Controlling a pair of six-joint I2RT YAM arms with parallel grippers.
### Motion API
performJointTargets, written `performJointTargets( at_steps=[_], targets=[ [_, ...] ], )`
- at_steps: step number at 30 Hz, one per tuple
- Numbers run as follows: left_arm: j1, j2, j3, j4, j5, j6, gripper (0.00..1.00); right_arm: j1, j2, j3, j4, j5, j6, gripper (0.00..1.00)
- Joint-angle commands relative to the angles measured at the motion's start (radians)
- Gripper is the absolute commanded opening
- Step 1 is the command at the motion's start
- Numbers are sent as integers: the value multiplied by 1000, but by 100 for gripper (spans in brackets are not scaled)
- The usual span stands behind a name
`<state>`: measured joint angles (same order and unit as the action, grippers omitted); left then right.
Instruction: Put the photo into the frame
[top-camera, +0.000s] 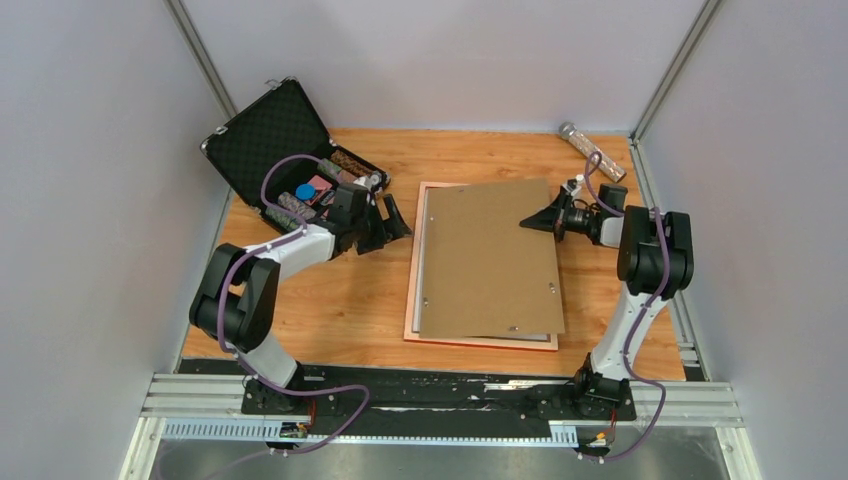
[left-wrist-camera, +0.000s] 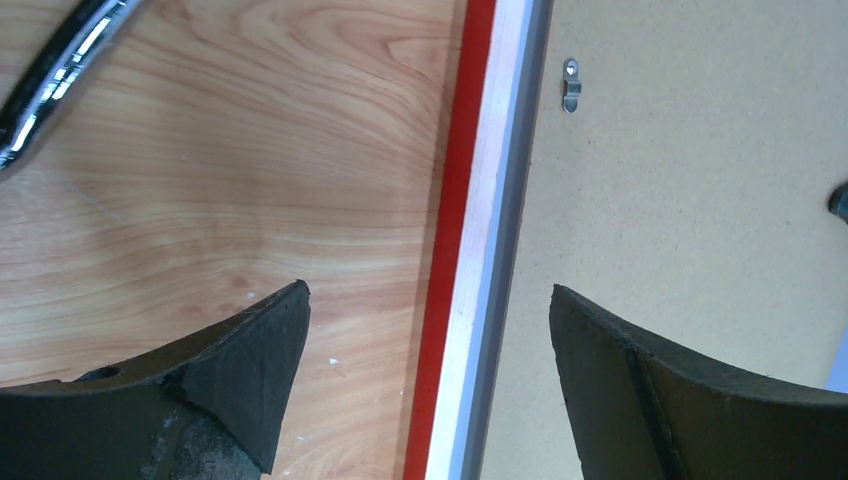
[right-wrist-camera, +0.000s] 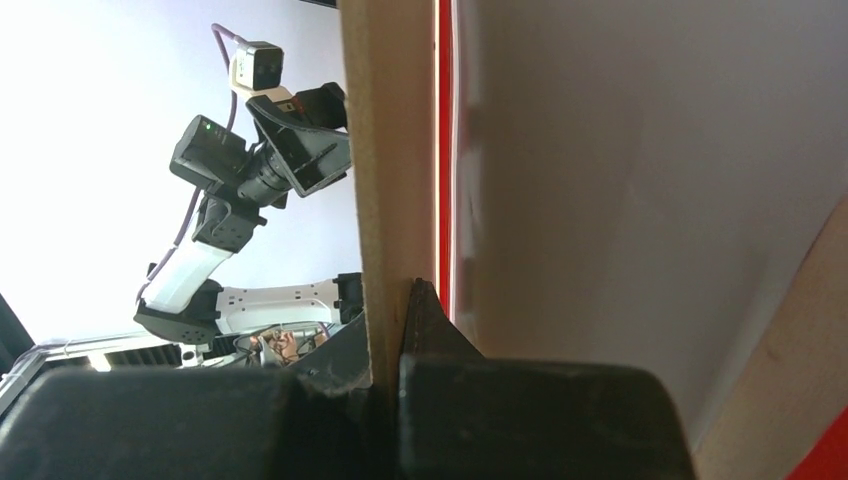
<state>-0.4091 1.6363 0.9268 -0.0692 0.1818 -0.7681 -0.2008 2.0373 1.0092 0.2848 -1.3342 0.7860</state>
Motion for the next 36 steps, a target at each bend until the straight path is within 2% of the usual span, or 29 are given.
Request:
performJointTargets(
  at_steps=[1,15,36],
  targets=[
    [13,-33,-18,44,-14,17,97,23,-9,41,58,-32,59,0],
    [15,-35,-29,59,-16,17,97,44,-11,46,70,14,63,0],
    [16,-29,-29,63,-16,20,98,20,-71,-42,203,21,158,0]
  ],
)
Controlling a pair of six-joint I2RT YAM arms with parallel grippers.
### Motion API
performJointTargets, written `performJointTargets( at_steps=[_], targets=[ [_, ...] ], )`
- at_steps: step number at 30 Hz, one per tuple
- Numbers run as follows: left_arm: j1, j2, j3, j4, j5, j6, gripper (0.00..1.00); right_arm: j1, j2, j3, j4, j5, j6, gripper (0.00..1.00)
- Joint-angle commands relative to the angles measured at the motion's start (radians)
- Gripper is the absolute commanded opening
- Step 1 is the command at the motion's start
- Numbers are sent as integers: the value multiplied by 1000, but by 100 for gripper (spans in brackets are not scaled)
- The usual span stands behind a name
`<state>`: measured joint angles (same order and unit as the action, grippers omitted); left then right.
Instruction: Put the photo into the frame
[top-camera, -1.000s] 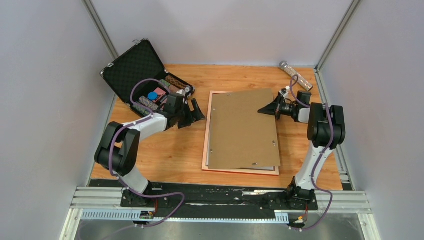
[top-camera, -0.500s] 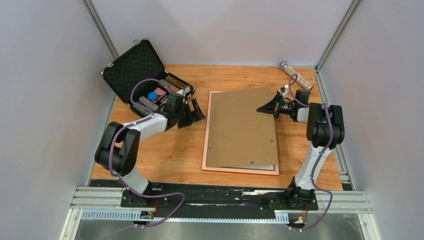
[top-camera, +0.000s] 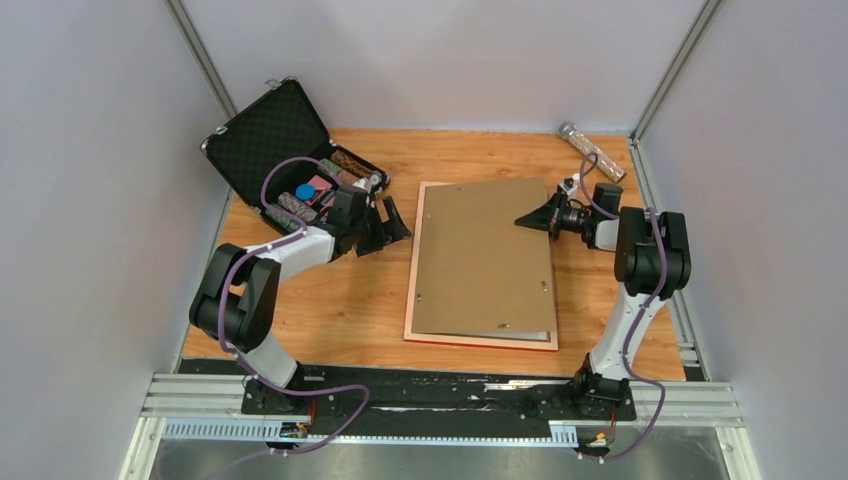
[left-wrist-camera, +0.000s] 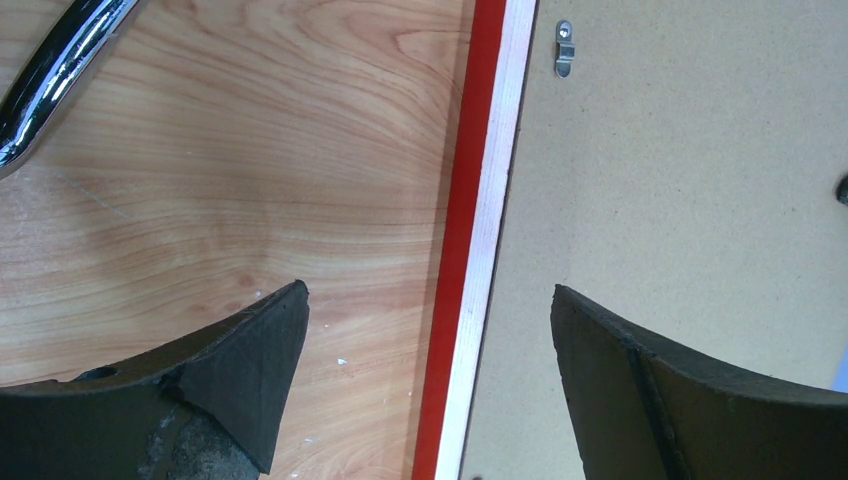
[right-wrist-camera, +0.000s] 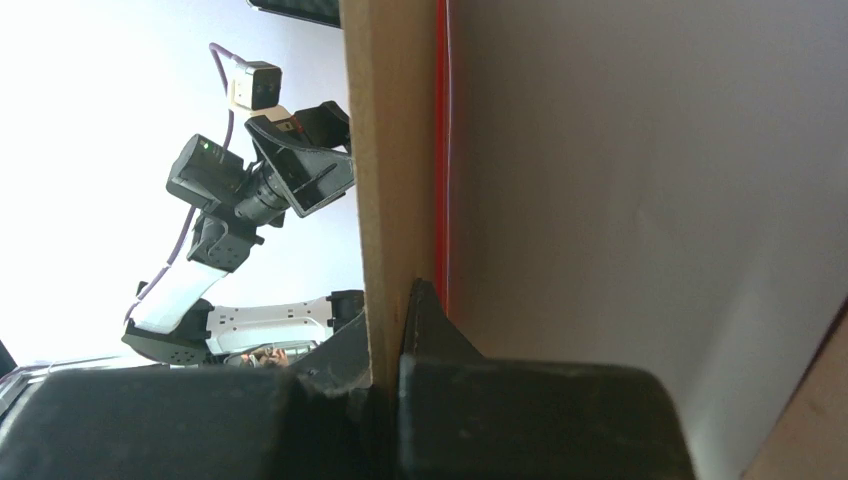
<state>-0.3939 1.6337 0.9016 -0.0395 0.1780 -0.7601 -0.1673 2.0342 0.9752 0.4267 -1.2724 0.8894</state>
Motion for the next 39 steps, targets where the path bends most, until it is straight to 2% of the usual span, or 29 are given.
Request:
performJointTargets(
  at_steps=[1,8,28,39],
  targets=[
    [1,-26,-4,35,-12,12,98,-15,-68,-10,65,-40,55,0],
    [3,-27,-4,34,-12,11,98,-24,-75,-12,54,-45,44,0],
    [4,-32,-9,33,-9,11,99,-25,-93,54,-209,13,-184,0],
    [10,-39,-13,34,-10,11,100,-48,-141,65,-263,21,-239,0]
  ],
)
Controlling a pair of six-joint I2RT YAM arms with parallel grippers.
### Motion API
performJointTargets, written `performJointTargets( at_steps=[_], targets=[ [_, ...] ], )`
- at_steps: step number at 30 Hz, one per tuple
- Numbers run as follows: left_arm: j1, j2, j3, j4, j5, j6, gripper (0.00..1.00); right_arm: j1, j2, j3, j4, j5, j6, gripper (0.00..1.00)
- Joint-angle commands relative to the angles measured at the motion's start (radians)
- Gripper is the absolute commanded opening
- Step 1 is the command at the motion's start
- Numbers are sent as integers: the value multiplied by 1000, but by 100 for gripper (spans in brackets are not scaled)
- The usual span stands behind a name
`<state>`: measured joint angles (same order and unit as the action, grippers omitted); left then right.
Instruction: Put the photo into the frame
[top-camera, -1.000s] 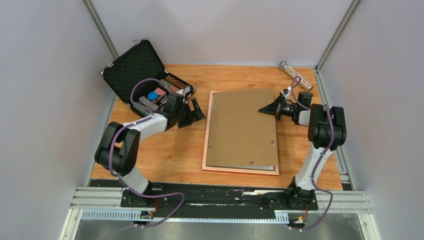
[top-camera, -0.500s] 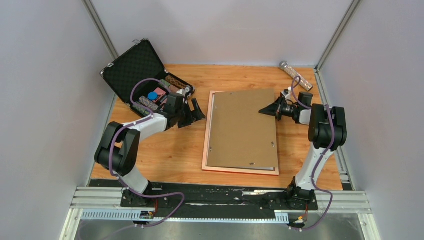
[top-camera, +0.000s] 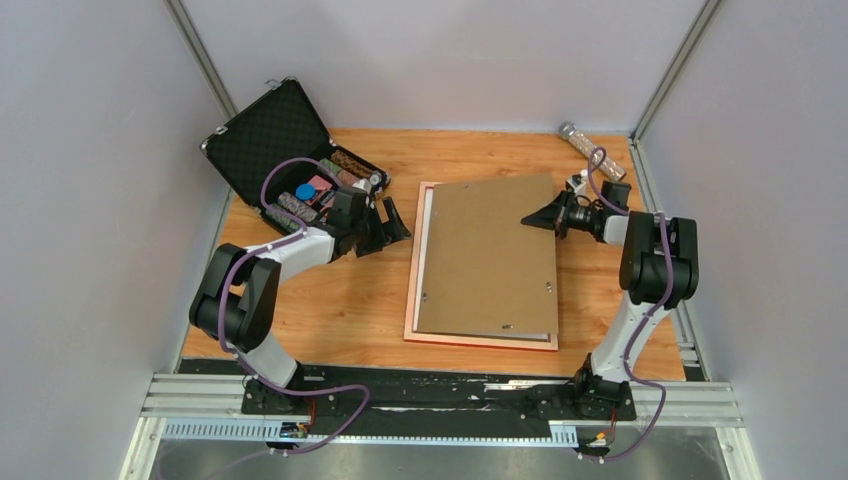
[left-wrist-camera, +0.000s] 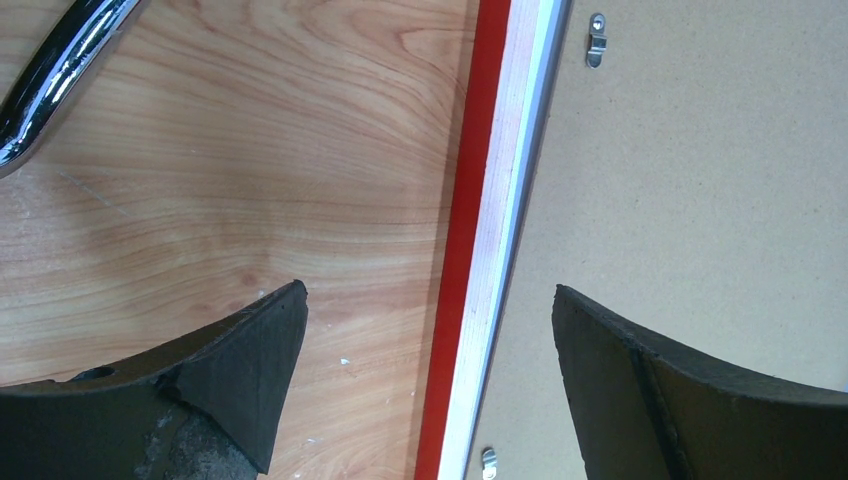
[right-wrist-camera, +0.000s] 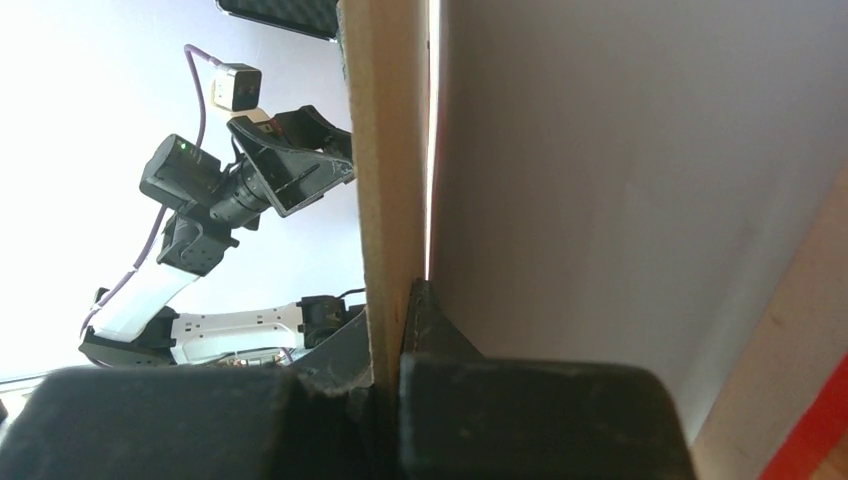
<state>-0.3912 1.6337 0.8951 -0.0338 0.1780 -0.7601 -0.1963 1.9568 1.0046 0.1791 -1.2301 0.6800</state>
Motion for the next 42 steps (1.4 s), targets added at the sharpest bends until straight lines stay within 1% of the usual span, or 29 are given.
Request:
performJointTargets(
  at_steps=[1,9,17,26,35,42],
  targets=[
    [7,-41,-7,29,-11,11,100,-21,-67,36,-21,-22,-36,0],
    [8,-41,-7,28,-9,8,100,-29,-95,35,-54,-25,-73,0],
    [9,-41,-8,28,-11,9,100,-29,-133,32,-57,-63,-63,0],
    [9,-38,-7,45,-11,8,100,-29,-157,22,24,-85,42,0],
    [9,-36,-7,45,-12,10,100,-25,-101,14,127,-87,155,0],
    [9,-30,-5,43,-16,13,100,-7,-55,37,131,-94,168,0]
  ],
)
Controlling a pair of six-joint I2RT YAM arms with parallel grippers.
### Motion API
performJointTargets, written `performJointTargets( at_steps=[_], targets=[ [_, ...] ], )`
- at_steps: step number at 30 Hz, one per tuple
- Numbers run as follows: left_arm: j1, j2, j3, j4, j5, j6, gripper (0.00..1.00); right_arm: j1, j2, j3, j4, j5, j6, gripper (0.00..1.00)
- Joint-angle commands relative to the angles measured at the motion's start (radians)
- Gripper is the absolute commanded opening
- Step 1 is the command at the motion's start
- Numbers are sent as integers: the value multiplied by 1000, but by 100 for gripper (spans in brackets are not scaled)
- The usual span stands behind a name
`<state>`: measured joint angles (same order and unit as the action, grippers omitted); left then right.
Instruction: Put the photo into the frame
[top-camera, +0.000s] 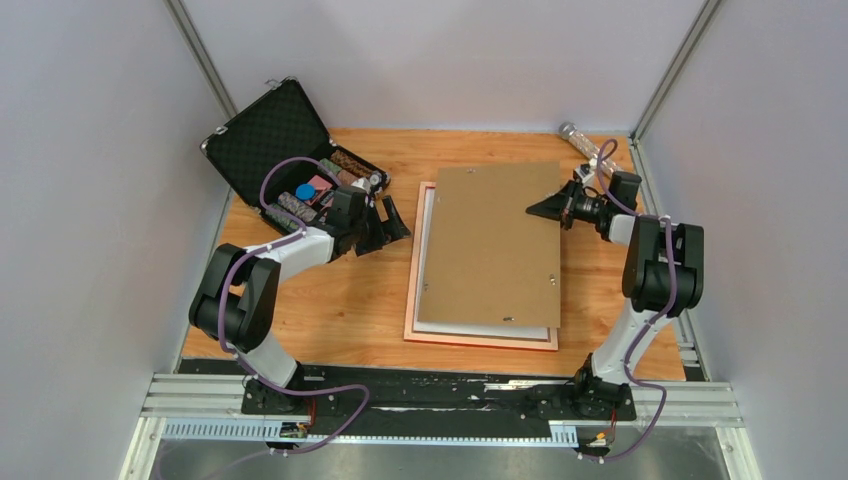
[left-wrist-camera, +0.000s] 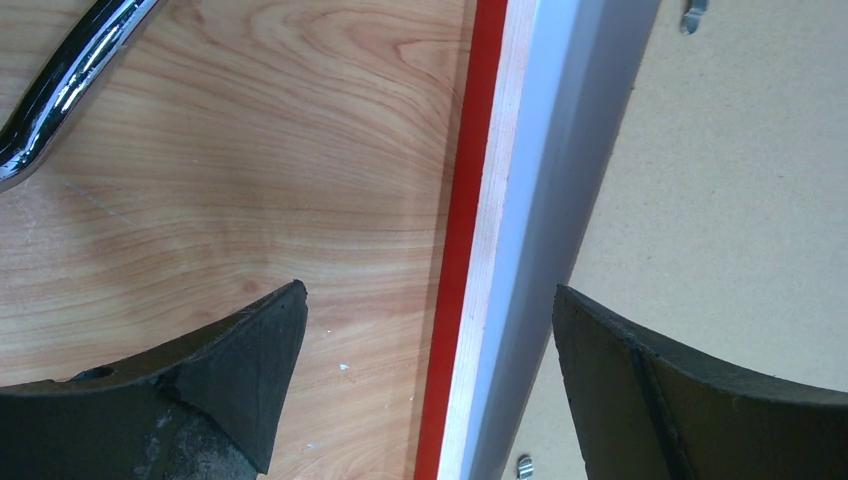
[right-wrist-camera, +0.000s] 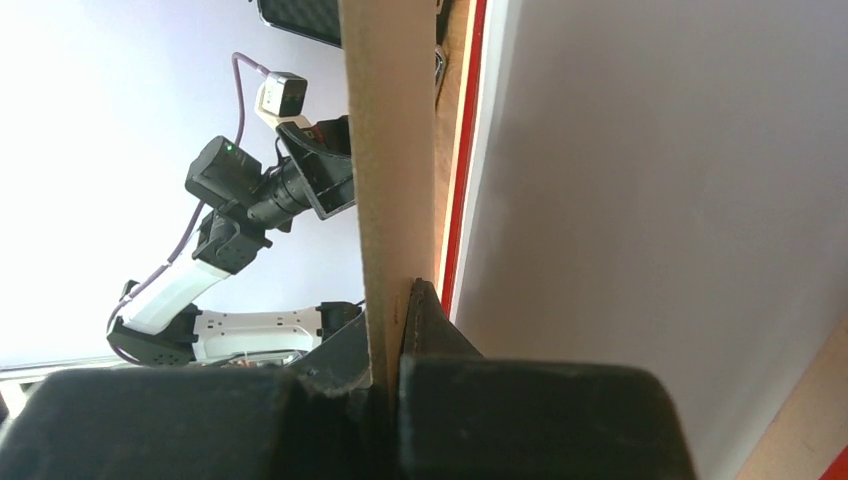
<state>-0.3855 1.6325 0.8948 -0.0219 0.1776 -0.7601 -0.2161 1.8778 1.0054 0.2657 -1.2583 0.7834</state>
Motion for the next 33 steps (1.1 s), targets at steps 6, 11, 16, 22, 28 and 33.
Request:
performJointTargets(
  at_steps=[6,11,16,22,28,33],
  targets=[
    [6,-29,-5,31,-18,15,100,29,58,38,59,-66,73,0],
    [9,-27,-5,31,-17,15,100,38,69,39,62,-64,70,0],
    [10,-26,-6,32,-16,13,100,43,79,42,67,-64,70,0],
    [11,-26,-7,33,-17,14,100,48,93,47,69,-64,69,0],
    [11,-26,-7,33,-14,13,100,56,105,50,64,-62,62,0],
    [13,-28,-7,34,-15,13,100,58,115,58,49,-58,46,0]
  ],
)
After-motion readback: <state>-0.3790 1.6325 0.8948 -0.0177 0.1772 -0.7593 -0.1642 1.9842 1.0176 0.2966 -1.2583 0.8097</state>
